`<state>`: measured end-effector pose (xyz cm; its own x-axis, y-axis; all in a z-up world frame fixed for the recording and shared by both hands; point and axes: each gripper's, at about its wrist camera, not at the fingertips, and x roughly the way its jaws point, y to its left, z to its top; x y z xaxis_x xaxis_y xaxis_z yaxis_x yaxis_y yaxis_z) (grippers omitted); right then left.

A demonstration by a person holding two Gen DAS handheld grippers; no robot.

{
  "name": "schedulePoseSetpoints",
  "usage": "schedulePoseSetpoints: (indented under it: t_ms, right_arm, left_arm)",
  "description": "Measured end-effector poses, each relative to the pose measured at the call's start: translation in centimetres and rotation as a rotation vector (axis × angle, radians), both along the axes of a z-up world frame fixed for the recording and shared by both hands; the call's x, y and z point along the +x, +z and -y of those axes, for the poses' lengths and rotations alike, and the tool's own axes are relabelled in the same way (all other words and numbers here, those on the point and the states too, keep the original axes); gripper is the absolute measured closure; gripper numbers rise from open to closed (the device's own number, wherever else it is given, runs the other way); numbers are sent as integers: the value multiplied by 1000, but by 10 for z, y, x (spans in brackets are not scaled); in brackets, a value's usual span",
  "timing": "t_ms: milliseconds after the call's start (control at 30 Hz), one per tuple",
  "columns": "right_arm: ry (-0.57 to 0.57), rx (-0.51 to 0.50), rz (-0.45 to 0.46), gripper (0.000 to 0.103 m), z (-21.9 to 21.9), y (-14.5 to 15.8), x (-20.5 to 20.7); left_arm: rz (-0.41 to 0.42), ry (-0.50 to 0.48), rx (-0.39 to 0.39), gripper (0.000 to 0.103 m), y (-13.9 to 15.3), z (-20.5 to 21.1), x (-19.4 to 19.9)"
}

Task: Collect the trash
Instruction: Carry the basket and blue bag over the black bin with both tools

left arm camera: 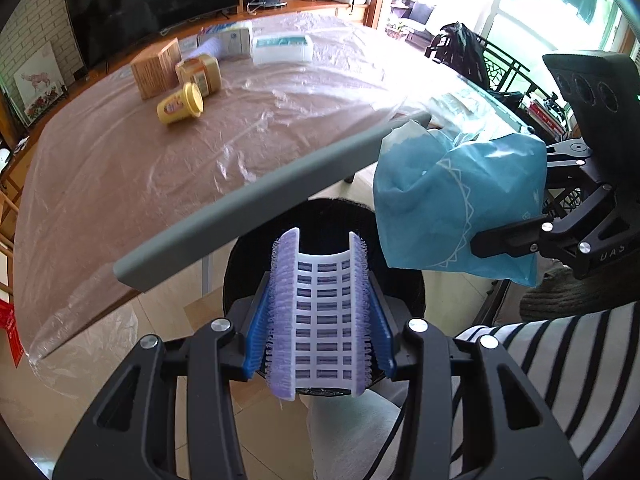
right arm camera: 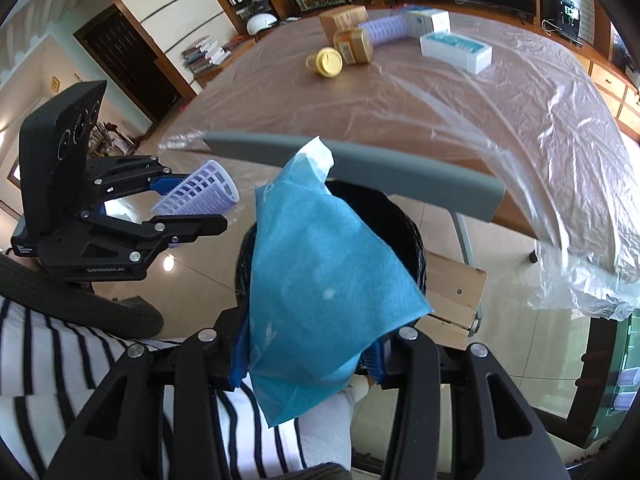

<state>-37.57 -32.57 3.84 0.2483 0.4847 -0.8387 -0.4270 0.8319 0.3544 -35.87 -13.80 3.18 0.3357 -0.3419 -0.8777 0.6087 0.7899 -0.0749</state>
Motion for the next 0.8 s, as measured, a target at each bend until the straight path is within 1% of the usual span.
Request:
schedulePoseSetpoints:
  t_ms: [233,533,800]
  right_arm:
    - [16,-44,-20,59,-5,-19,6]
    - [65,-114,-14,59,-22,-43,15]
    - [65,-162,-9,59,-30,-57,22]
  left_arm:
    - [-32,22,32,58,-22,1,4]
    - [-61,56,56,58,-43,3,17]
    - [-82,83,86,58,-62,6,24]
